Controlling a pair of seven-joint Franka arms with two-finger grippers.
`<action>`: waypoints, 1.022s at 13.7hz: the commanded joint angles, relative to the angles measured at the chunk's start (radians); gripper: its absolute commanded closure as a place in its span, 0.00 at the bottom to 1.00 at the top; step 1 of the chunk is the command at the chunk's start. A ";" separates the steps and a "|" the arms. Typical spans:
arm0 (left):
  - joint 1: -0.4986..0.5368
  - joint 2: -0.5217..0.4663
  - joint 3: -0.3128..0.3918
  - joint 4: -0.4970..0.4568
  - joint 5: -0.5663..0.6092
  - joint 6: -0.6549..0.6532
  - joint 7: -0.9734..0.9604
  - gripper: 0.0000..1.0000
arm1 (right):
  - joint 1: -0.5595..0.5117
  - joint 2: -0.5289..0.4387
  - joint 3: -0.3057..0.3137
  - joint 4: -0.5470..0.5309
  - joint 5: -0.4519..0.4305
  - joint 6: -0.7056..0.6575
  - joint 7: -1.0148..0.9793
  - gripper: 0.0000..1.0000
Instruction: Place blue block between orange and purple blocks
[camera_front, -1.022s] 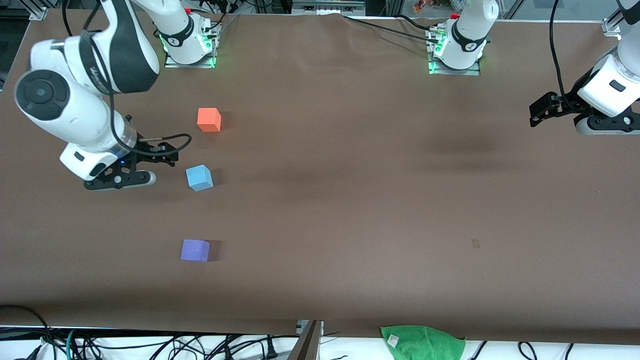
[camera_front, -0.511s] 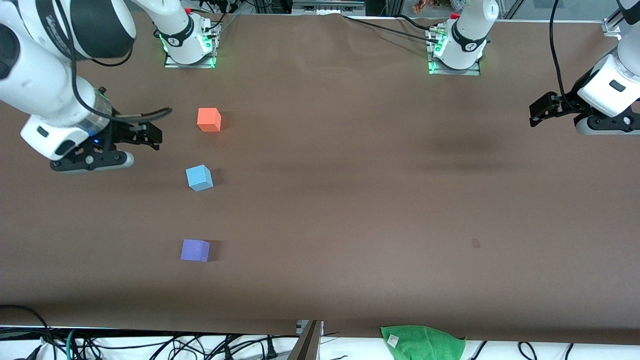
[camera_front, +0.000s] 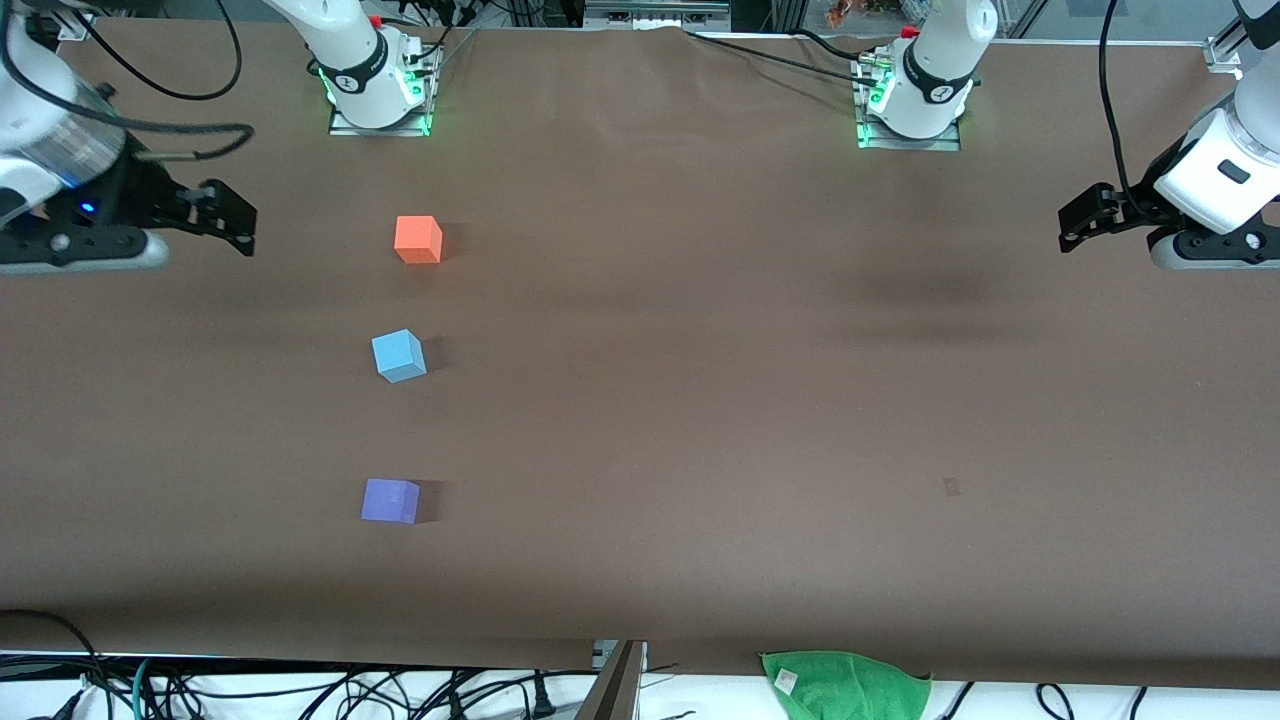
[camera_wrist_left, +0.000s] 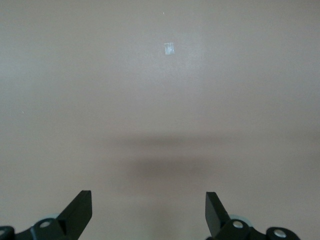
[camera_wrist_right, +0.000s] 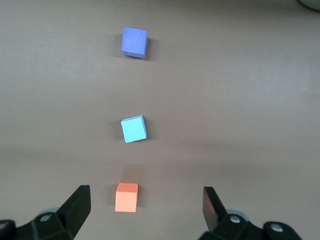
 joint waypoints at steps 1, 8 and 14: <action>0.012 -0.010 -0.006 0.011 -0.018 -0.019 0.017 0.00 | -0.042 -0.018 0.015 -0.017 0.046 -0.041 -0.041 0.01; 0.012 -0.010 -0.006 0.011 -0.016 -0.019 0.017 0.00 | -0.069 -0.023 0.012 -0.019 0.078 -0.116 -0.035 0.01; 0.012 -0.010 -0.006 0.011 -0.018 -0.019 0.017 0.00 | -0.063 -0.017 0.010 -0.016 0.058 -0.107 -0.043 0.01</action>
